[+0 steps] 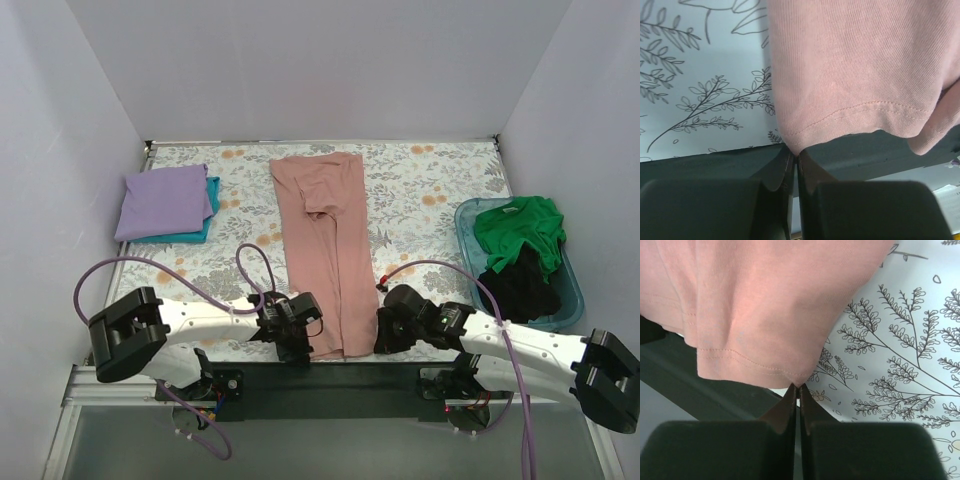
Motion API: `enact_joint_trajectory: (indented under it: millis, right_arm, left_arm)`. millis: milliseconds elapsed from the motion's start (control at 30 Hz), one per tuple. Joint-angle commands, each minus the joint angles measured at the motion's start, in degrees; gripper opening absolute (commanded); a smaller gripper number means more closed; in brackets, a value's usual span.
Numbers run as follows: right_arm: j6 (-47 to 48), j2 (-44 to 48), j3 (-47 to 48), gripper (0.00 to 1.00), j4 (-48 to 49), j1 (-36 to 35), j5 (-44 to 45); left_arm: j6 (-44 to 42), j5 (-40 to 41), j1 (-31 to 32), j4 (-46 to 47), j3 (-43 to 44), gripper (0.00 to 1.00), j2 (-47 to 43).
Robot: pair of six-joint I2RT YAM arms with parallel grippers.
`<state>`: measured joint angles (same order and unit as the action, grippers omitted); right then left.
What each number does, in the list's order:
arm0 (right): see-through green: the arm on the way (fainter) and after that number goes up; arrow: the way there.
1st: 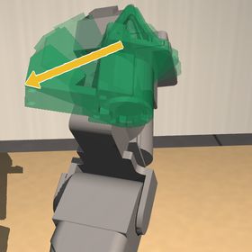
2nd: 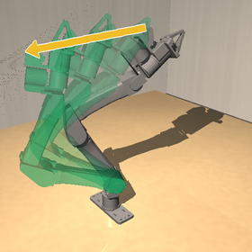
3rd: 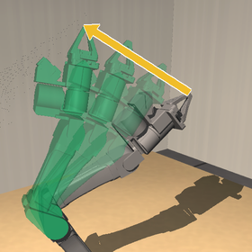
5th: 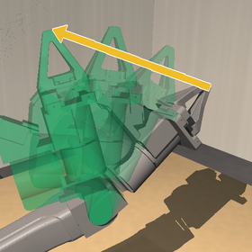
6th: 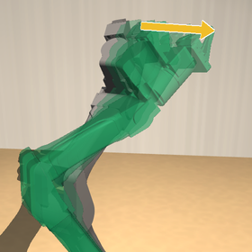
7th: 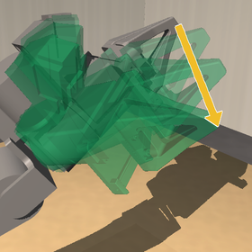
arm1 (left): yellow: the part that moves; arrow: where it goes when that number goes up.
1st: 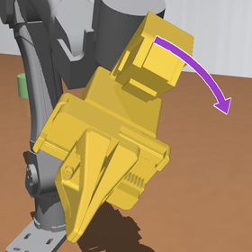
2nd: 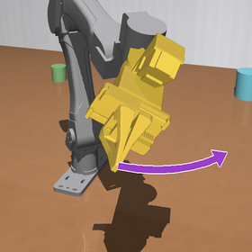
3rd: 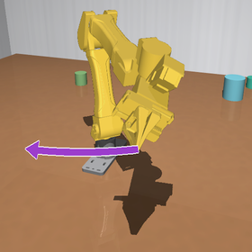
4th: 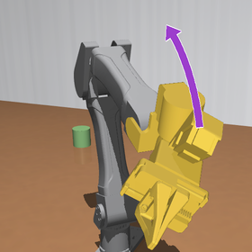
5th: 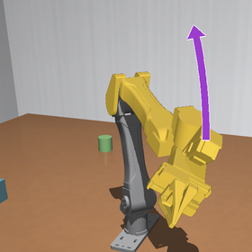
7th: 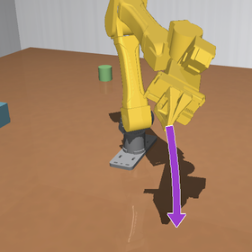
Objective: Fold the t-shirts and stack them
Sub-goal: Fold the tshirt
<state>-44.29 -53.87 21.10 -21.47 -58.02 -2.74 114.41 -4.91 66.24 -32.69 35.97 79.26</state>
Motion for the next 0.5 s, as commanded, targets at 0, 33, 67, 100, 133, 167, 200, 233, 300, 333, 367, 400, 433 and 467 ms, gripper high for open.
enact_joint_trajectory:
  millis: [0,33,67,100,133,167,200,233,300,333,367,400,433,467]
  right_arm:
    - [1.3,1.0,0.7,0.01,1.6,0.5,1.8]
    - [1.4,1.9,0.7,0.01,1.6,0.5,1.3]
    - [1.8,2.4,0.9,0.01,1.5,0.5,-0.1]
    - [1.8,2.9,1.1,0.01,0.2,0.5,-0.8]
    - [1.8,3.9,1.7,0.01,-1.4,0.5,-1.2]
    - [1.7,4.4,2.2,0.01,-3.0,0.5,-1.6]
    - [1.8,4.8,2.7,0.01,-5.0,0.5,-1.6]
    - [1.7,5.6,3.9,0.01,-9.9,0.5,-1.4]
    - [1.7,6.5,4.7,0.01,-13.8,0.5,-1.2]
    - [1.7,7.3,5.1,0.01,-16.4,0.5,-1.3]
    - [1.4,7.5,5.9,0.01,-18.0,0.5,-1.1]
    - [1.4,7.7,6.3,0.01,-19.5,0.5,-0.8]
    - [1.4,7.7,6.7,0.01,-22.1,0.5,-0.2]
    - [1.2,7.6,7.2,0.01,-22.9,0.5,0.8]
  left_arm:
    - [5.8,4.2,0.1,-1.8,-0.7,0.00,-2.0]
    - [6.0,4.2,0.0,-2.1,-0.7,0.00,-2.6]
    - [6.2,4.1,0.0,-2.5,-0.8,0.00,-3.8]
    - [6.2,5.6,0.0,-2.6,-0.9,0.00,-4.6]
    - [6.4,6.1,0.1,-2.8,-1.2,0.00,-5.2]
    - [6.5,6.3,0.0,-3.0,-1.2,0.00,-6.4]
    - [6.5,6.4,0.1,-3.4,-1.4,0.00,-6.8]
    - [6.6,6.4,0.0,-3.7,-1.6,0.00,-7.3]
    - [6.8,6.6,0.0,-5.1,-1.7,0.00,-8.2]
    - [6.9,6.6,0.0,-5.4,-1.6,0.00,-8.4]
    - [6.9,6.6,0.0,-5.7,-1.4,0.00,-8.7]
    - [7.0,6.8,0.0,-6.8,-1.4,0.00,-9.3]
    - [7.1,7.0,0.1,-7.3,-1.3,0.00,-9.6]
    - [7.3,7.2,0.0,-7.9,-1.2,0.00,-9.9]
